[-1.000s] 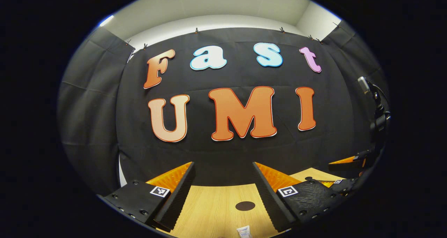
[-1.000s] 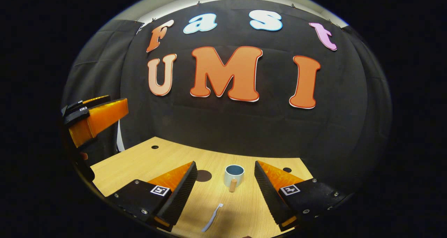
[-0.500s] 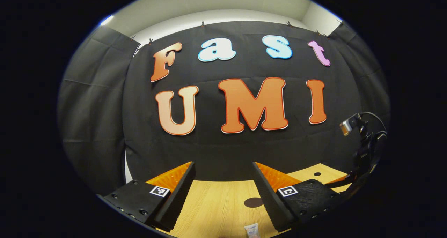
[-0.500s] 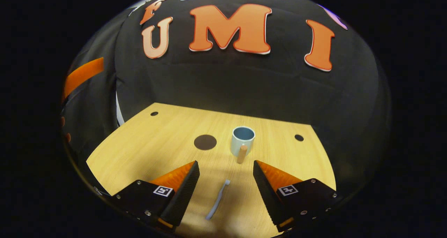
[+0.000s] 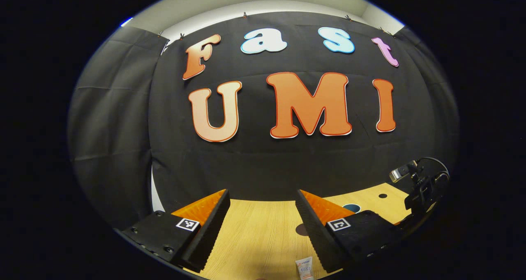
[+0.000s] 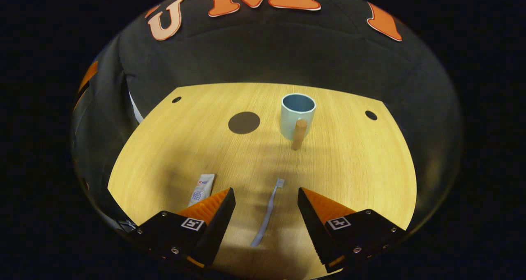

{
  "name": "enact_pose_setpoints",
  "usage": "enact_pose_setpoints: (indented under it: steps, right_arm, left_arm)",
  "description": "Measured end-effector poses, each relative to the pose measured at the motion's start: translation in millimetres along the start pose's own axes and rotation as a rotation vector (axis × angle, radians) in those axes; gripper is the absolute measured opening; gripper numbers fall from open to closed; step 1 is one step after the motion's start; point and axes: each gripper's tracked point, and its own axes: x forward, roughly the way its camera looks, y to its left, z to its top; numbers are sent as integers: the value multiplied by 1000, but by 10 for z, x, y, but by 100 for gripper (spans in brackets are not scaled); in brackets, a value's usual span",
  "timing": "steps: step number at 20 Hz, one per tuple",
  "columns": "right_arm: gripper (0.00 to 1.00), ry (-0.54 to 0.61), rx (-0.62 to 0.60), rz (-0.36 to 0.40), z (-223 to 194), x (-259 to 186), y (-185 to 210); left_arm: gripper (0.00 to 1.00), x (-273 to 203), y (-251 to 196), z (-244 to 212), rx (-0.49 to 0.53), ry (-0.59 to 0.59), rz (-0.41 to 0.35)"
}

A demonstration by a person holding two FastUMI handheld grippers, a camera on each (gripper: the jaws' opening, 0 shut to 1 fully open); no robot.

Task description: Put the toothbrush and toothpaste on the desktop into the cup, then pick up the cup and place it on the coaster on the desktop.

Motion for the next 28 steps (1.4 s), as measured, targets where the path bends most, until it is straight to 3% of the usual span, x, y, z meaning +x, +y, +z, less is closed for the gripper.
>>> enact_pose_setpoints:
  steps: [8, 10, 12, 15, 25, 28]
  right_arm:
    - [77, 262, 14, -3, -458, 355, 16]
    - [65, 298, 23, -15, -559, 444, -4]
    - [63, 323, 19, -25, -618, 507, -18]
    - [50, 388, 47, -31, -723, 548, -29]
    - [17, 474, 94, -59, -798, 622, -98]
    - [10, 457, 117, -44, -785, 619, -116]
  left_arm:
    - [97, 135, 58, -351, 9, 86, 4]
    - [97, 161, 115, -461, -1, 117, 15]
    - [98, 186, 186, -547, -16, 141, 28]
    - [97, 212, 234, -660, -20, 179, 43]
    - [98, 212, -117, -961, -19, 320, -90]
    - [98, 179, -275, -1218, -22, 428, -137]
